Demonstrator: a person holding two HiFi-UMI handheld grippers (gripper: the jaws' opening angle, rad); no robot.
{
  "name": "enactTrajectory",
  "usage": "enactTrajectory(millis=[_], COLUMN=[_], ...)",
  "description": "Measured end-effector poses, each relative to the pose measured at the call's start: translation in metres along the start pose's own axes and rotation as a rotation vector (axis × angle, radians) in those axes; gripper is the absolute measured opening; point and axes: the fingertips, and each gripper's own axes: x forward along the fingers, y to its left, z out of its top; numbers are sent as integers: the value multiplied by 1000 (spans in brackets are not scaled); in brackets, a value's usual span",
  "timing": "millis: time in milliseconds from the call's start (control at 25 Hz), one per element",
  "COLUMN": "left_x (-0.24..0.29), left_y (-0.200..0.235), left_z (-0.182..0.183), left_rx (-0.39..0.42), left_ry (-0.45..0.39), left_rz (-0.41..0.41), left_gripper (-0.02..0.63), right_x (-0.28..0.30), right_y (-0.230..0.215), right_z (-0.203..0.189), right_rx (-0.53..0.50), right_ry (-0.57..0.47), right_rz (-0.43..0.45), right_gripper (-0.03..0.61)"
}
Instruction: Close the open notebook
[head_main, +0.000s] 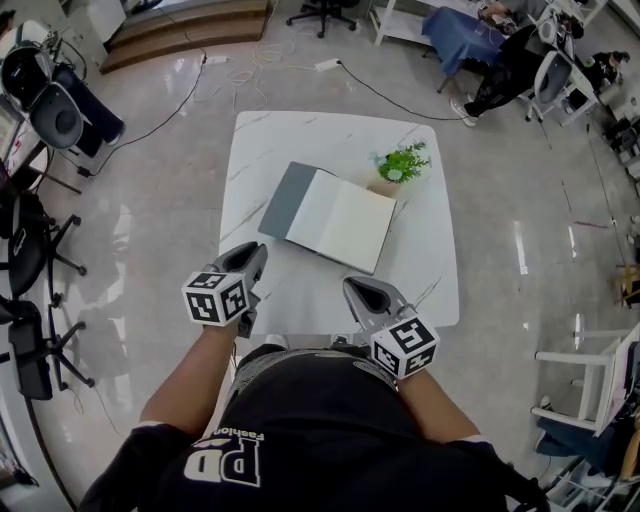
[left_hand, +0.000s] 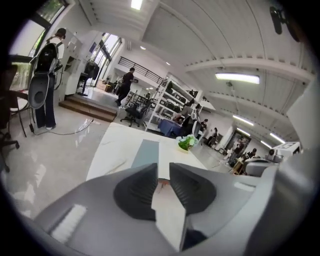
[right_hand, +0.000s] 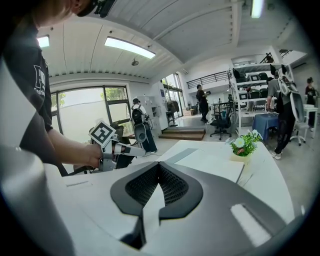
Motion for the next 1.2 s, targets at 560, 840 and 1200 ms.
enactTrajectory(millis=[560,840,1200], left_x=[51,69,83], left_y=[64,80,84], left_z=[-36,-41,-48], left_rx=[-313,-454,-562], left_ry=[58,63,82], left_rz=[-13,-30,-95], left_gripper=[121,121,129], right_x=[-5,-8,-17], right_y=[-16,-18,-16], right_z=[-3,-4,-4], right_rx=[23,28,24], right_ry=[7,7,7], right_rz=[-62,-86,-115], right_gripper=[0,0,0])
